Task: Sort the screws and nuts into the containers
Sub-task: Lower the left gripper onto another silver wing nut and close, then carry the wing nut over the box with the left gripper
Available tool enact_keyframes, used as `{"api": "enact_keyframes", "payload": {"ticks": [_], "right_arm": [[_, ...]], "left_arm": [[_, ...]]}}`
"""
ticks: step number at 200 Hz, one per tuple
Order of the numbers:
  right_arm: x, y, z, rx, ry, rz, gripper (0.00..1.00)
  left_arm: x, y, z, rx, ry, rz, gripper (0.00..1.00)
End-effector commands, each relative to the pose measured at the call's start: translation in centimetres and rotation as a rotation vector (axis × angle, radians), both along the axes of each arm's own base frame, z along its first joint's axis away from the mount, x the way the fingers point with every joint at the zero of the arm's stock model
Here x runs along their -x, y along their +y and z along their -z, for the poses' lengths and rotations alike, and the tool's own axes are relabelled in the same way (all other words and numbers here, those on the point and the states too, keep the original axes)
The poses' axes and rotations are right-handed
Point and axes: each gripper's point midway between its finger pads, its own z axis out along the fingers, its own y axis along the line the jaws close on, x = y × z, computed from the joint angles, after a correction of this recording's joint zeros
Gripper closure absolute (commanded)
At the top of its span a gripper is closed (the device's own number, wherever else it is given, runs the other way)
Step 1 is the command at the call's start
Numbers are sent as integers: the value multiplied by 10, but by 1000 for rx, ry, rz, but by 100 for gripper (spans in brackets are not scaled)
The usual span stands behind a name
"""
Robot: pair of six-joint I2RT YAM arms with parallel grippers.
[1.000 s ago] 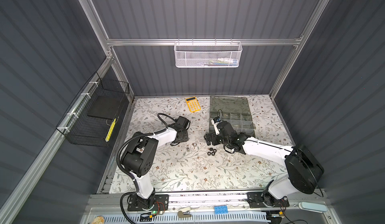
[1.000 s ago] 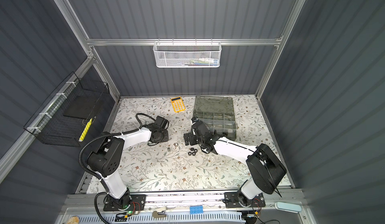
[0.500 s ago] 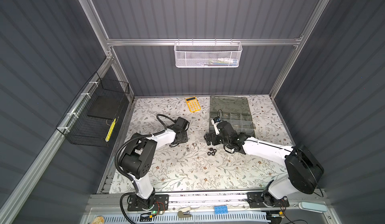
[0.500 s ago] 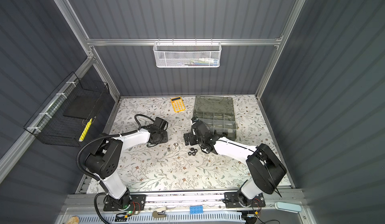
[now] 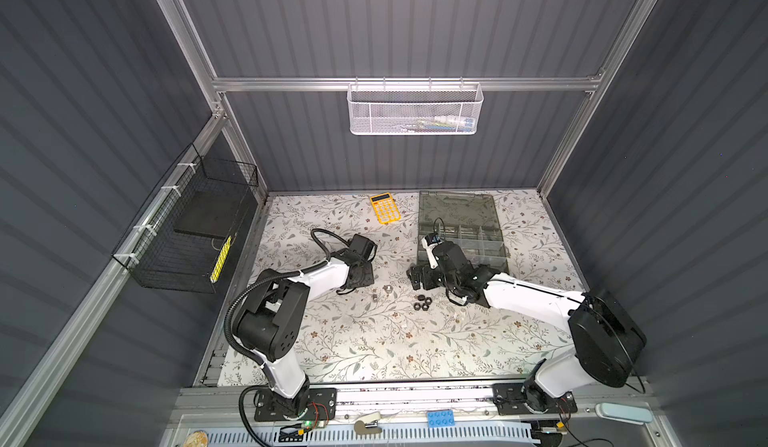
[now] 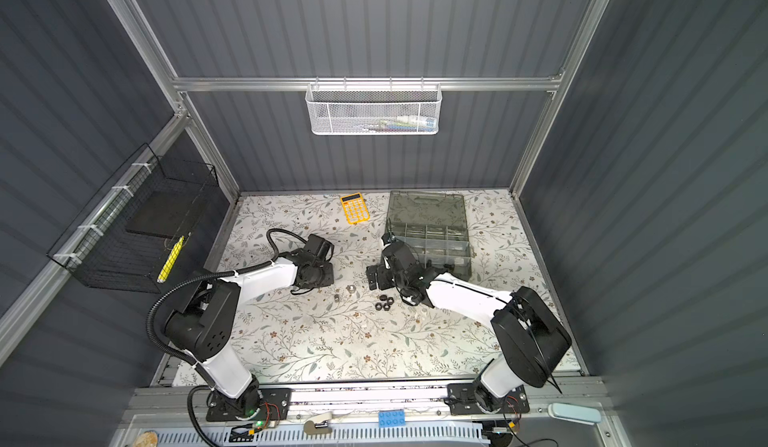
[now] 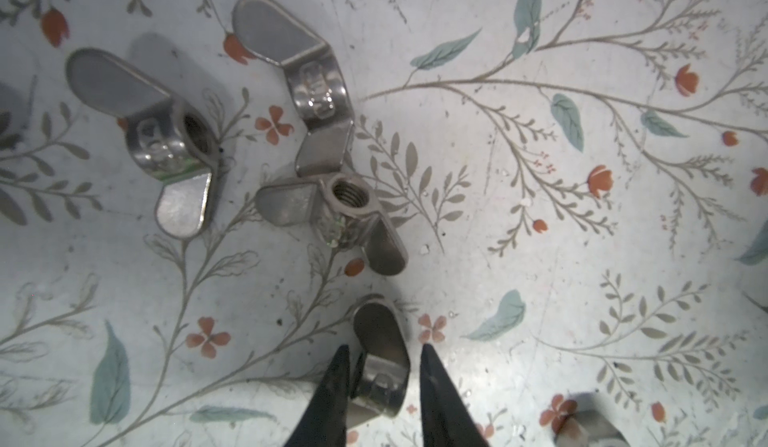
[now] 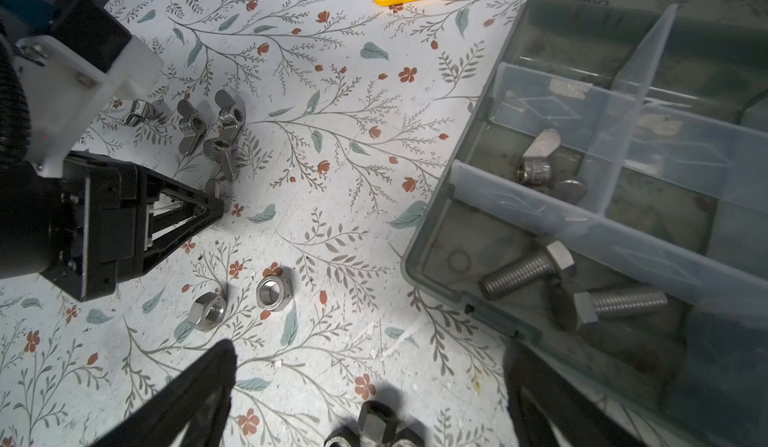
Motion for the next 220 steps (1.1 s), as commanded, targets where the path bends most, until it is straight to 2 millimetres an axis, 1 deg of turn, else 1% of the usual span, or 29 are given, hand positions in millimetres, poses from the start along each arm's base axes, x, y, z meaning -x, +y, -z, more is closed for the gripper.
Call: {"api": "enact_keyframes", "payload": {"ticks": [1, 21, 66, 105, 151, 220], "right_arm": [[-3, 3, -4, 0, -5, 4, 1], [-3, 3, -3, 2, -4, 5, 1], [-3, 3, -4, 1, -6, 6, 1], [-4, 2, -4, 4, -8, 9, 1], [-4, 3, -3, 3, -6, 10, 1], [-4, 2, -3, 4, -5, 13, 1]], "left_arm": [[8, 2, 1, -6, 20, 20, 73], [8, 2, 4, -8, 26, 22, 75], [10, 3, 13, -20, 44, 23, 76], [11, 1, 19, -8, 53, 24, 83], [9, 1, 11, -8, 37, 26, 85], [7, -7, -1, 35, 18, 37, 86]]}}
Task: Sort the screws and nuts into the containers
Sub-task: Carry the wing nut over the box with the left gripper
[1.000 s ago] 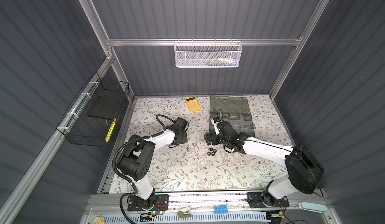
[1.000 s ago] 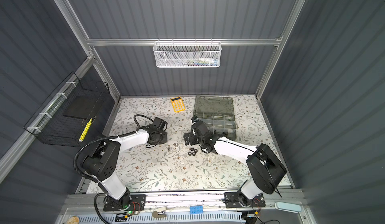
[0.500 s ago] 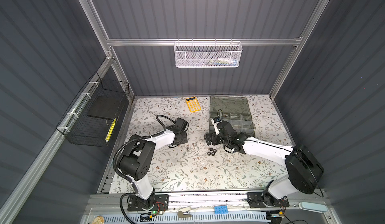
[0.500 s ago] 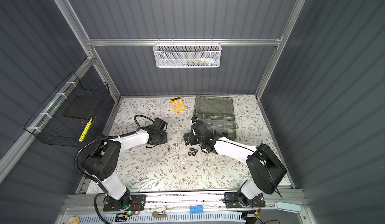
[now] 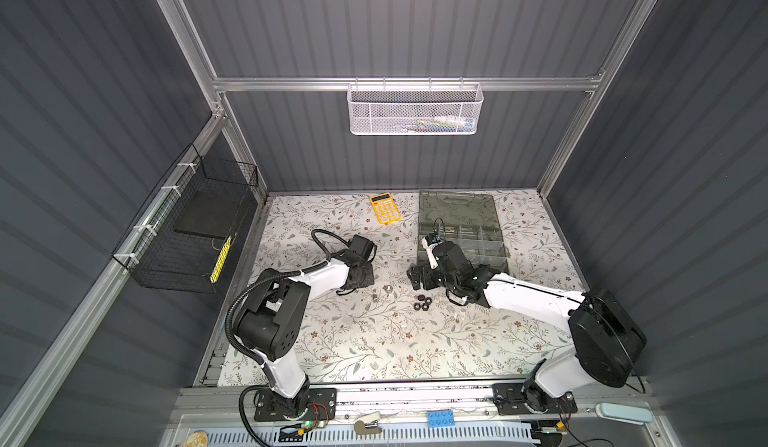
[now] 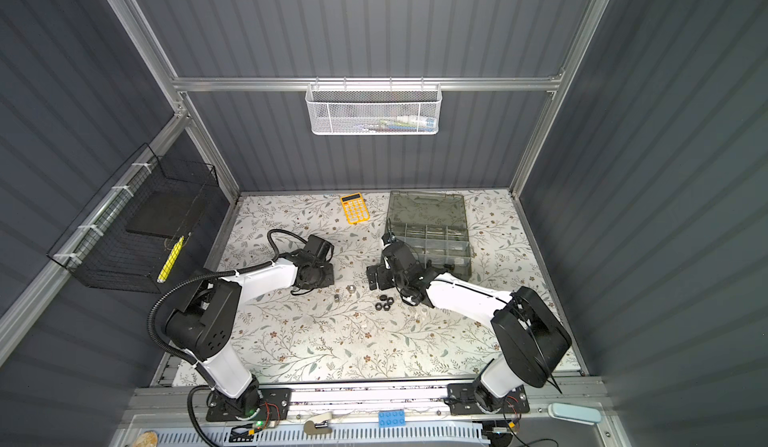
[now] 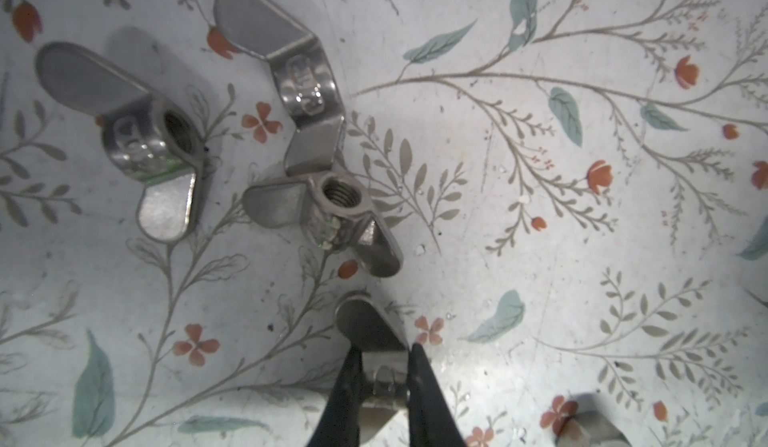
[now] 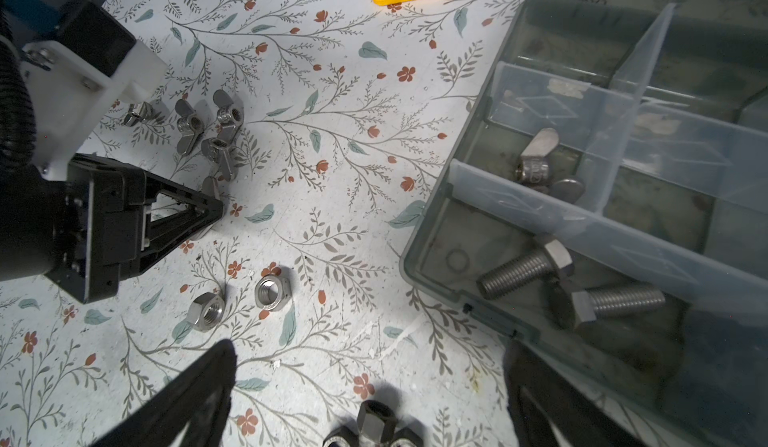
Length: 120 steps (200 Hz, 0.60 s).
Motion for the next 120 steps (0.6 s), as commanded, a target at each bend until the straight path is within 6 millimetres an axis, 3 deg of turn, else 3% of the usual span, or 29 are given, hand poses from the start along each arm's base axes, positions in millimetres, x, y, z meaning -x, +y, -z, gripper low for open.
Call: {"api": "enact_keyframes", "payload": {"ticks": [1, 120], "right_arm": [[-4, 2, -4, 2, -6, 10, 1], [-4, -1, -7, 5, -18, 22, 1]], "left_arm": [[6, -4, -4, 21, 14, 23, 86], [0, -28, -25, 78, -21, 62, 87]]}}
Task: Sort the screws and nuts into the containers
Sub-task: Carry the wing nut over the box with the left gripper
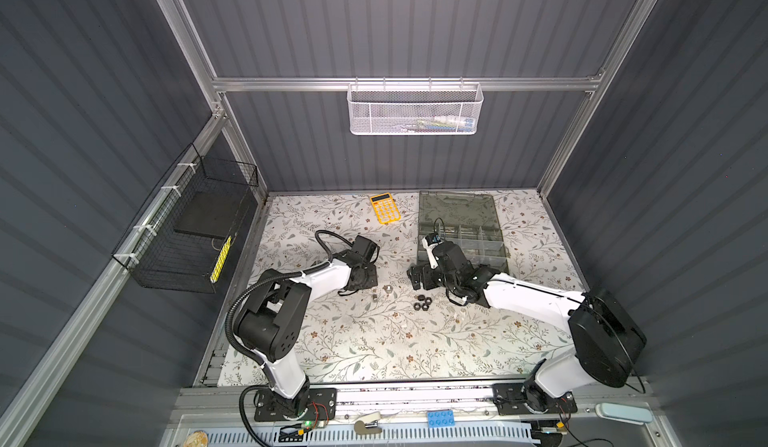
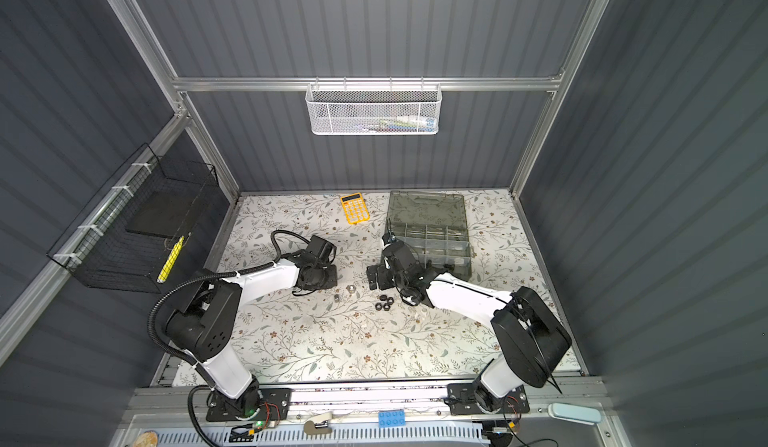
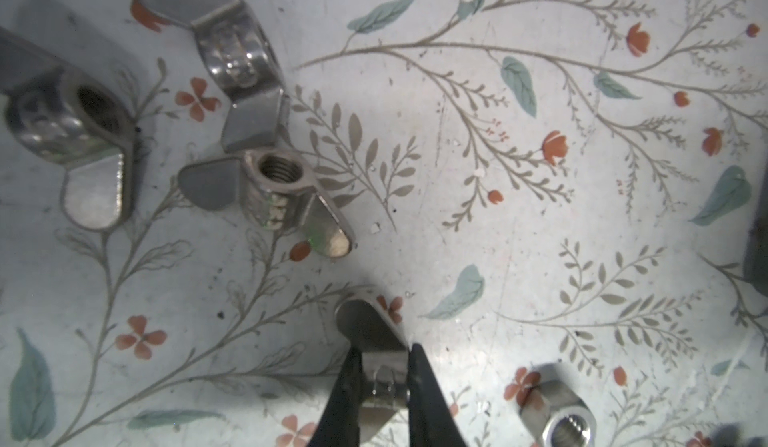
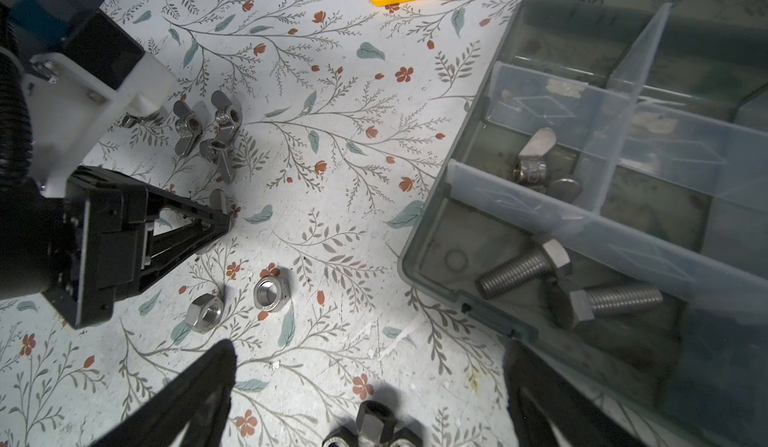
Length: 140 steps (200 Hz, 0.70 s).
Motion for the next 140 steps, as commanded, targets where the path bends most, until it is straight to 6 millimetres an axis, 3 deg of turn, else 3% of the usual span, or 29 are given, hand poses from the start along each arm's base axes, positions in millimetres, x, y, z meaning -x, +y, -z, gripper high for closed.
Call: {"api": "enact_keyframes", "payload": {"ticks": [1, 81, 140], "right_arm": [[-4, 0, -7, 3, -17, 15, 1], [-5, -11, -20, -22, -71, 52, 1], [-4, -33, -42, -96, -156, 100, 1]], "left_arm": [[-7, -13, -23, 41, -37, 19, 87], [-26, -38, -51, 99, -90, 47, 87], [-45, -82, -79, 149, -148, 108, 87]]}}
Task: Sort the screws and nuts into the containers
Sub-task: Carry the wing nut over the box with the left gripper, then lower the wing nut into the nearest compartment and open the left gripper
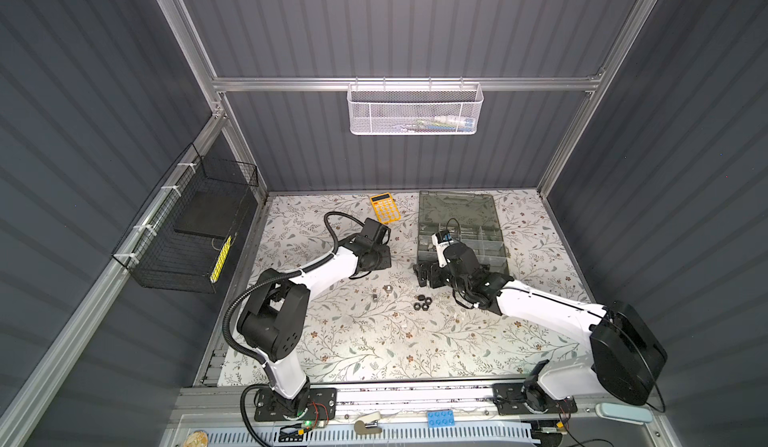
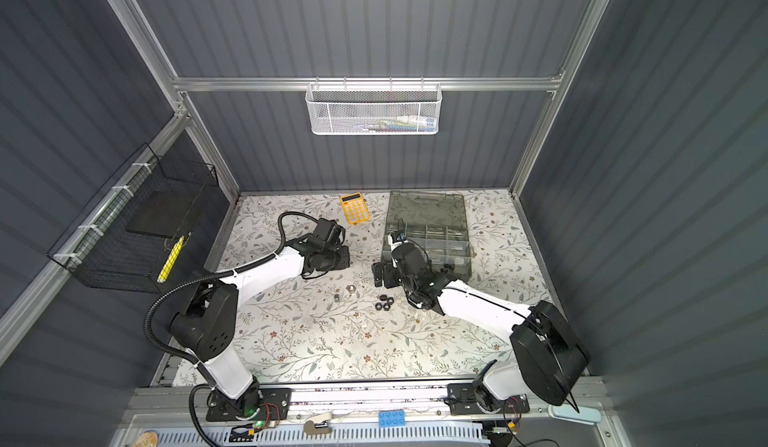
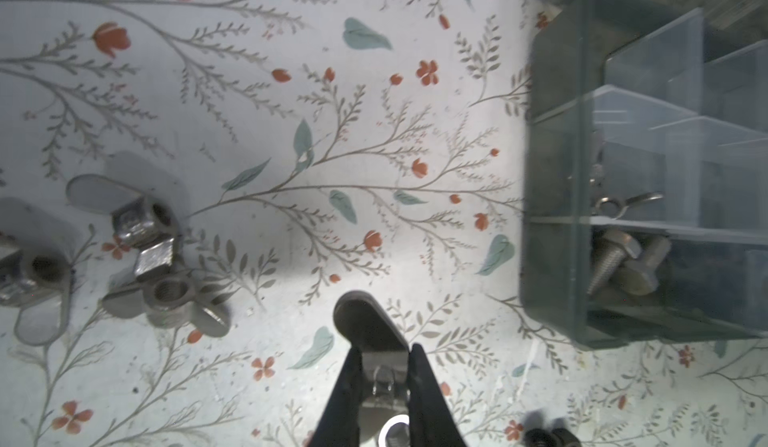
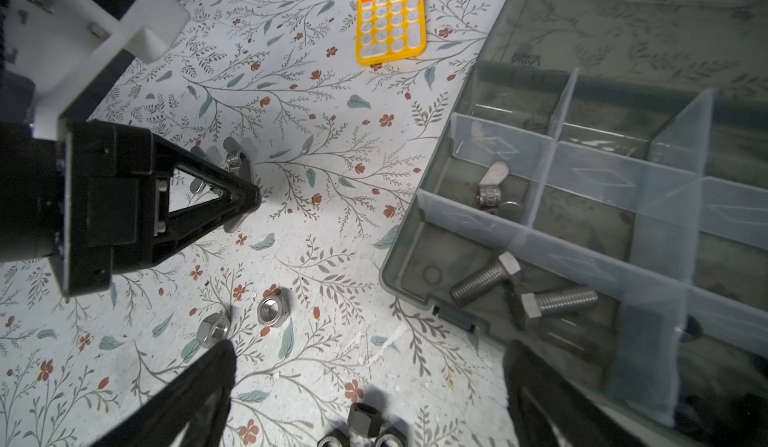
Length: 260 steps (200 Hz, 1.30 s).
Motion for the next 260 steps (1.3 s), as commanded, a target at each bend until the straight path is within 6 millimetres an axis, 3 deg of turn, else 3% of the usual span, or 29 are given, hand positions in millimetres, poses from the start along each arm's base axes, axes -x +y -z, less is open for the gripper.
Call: {"api": "enact_keyframes", "payload": {"ticks": [1, 60, 121, 181, 260], "right_arm": [[-4, -11, -12, -38, -49, 40, 1], [-11, -50, -21, -113, -65, 159, 1], [-15, -71, -18, -157, -31, 227, 1], [-17, -73, -16, -169, -19, 229, 1], [-17, -72, -16, -175, -14, 224, 1]], "left_arm": [[-6, -23, -12, 25, -11, 37, 87], [-26, -82, -46, 95, -85, 116, 87], [-42, -134, -36, 182, -91, 190, 88], [-58, -159, -10, 208, -71, 202, 90], [-66, -166, 18, 197, -38, 194, 87]]}}
